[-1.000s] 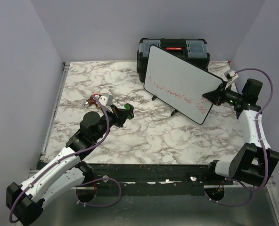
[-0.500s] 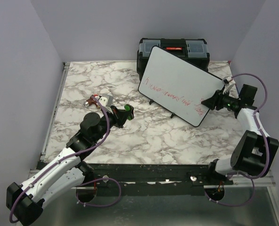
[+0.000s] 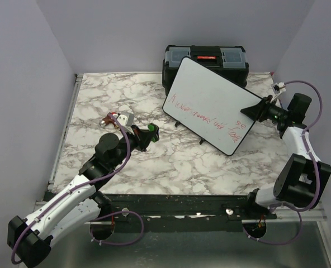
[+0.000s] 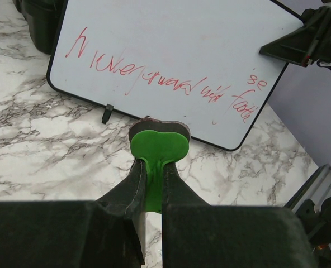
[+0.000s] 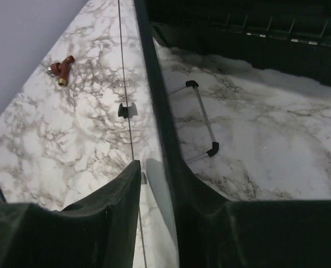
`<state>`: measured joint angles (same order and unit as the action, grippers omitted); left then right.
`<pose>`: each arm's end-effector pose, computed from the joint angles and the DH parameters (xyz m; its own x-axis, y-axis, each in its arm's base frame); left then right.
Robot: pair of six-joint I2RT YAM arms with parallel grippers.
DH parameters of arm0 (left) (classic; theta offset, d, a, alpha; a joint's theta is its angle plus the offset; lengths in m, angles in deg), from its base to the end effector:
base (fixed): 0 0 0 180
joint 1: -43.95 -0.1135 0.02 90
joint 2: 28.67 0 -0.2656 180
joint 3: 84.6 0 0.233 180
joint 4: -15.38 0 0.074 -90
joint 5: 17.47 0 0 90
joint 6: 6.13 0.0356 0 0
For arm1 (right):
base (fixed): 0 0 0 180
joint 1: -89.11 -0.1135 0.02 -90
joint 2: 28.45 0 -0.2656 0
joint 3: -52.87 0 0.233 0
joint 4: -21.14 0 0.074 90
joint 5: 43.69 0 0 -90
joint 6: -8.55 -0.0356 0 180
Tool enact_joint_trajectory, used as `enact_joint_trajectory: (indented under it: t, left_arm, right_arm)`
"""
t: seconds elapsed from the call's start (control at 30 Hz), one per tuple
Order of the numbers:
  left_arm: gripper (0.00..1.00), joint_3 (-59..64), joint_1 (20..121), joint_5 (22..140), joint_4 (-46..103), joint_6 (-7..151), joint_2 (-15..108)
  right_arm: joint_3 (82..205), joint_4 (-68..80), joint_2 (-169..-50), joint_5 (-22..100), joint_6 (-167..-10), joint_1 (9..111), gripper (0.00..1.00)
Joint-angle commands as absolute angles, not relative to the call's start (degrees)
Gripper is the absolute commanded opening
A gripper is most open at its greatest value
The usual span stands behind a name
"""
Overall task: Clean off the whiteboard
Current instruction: Erase the whiteboard at the whiteboard stand.
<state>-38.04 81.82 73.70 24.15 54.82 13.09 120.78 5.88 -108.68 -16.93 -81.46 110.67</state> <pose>0.1285 -0.1009 0.3023 -0.3536 -0.3400 -0.8714 0.5241 0.6997 -0.4856 0.2743 -0.0742 0.2839 -0.4307 0.1703 -0.8863 -0.5705 0.7096 0.4136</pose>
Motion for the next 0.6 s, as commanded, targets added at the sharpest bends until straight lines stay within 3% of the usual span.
enact_joint_trajectory:
  t: [0.0, 0.13, 0.33, 0.57]
  left_arm:
    - [0.00, -37.87, 81.41, 75.51, 22.41, 54.34, 13.41]
    - [0.00, -37.24, 81.40, 77.54, 19.34, 53.52, 16.03]
    - [0.00, -34.23, 83.50, 83.35, 3.42, 49.16, 29.90]
    - [0.00, -10.55, 93.89, 80.34, 1.90, 55.33, 55.99]
  right_arm:
    - [122.11, 12.81, -109.59, -21.49, -87.74, 110.76, 0.25]
    - [122.84, 12.93, -108.21, -23.98, -86.91, 110.73, 0.01]
    - [121.89, 19.75, -105.38, -26.06, -95.40, 110.74, 0.01]
    - [118.81, 21.09, -100.29, -23.11, -100.20, 110.56, 0.01]
